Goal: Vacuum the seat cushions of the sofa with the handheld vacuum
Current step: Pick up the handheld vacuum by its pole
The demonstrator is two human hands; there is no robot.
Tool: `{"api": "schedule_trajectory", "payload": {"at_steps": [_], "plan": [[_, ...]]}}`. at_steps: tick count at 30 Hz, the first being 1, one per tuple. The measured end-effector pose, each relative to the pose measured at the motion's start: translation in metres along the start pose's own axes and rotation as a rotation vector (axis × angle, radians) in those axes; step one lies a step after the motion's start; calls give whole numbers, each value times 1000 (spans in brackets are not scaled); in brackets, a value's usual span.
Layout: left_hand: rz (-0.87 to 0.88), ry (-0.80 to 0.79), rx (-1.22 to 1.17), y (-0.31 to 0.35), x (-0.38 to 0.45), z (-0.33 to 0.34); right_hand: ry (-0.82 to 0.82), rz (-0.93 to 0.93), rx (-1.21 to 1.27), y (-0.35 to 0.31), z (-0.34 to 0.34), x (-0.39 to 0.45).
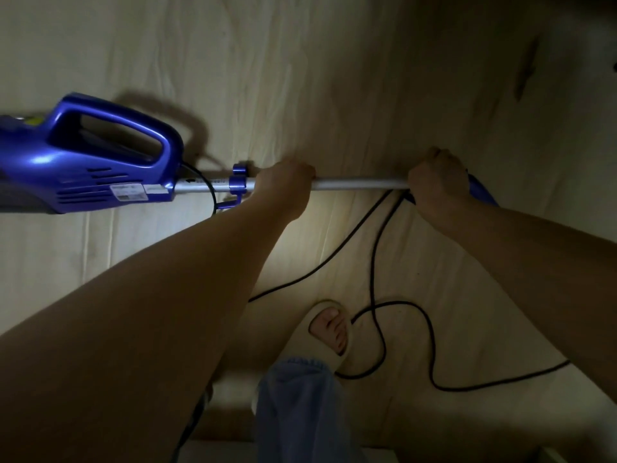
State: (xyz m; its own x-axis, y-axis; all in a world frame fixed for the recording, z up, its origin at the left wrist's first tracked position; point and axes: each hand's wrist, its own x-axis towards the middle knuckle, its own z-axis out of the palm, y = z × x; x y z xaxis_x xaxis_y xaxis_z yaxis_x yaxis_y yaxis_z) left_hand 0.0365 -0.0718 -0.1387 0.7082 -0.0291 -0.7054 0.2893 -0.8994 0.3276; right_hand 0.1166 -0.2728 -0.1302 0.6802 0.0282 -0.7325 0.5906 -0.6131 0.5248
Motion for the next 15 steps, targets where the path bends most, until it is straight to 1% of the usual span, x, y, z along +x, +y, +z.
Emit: {"api": "schedule_trajectory", "payload": {"at_steps": [2, 6, 9, 11, 15], "plan": [[12, 2, 1, -2, -1, -1, 7, -10, 1, 0, 0, 0], [20, 23, 28, -4, 1, -2, 75, -39, 48, 0, -2, 6], [-7, 53, 79, -9, 2, -5, 134, -107, 56, 0, -7, 9], [6, 61, 104, -15, -1, -5, 168, -167, 74, 1, -14, 6], [13, -29, 26, -23, -9, -6, 100, -184, 40, -4, -36, -9]]}}
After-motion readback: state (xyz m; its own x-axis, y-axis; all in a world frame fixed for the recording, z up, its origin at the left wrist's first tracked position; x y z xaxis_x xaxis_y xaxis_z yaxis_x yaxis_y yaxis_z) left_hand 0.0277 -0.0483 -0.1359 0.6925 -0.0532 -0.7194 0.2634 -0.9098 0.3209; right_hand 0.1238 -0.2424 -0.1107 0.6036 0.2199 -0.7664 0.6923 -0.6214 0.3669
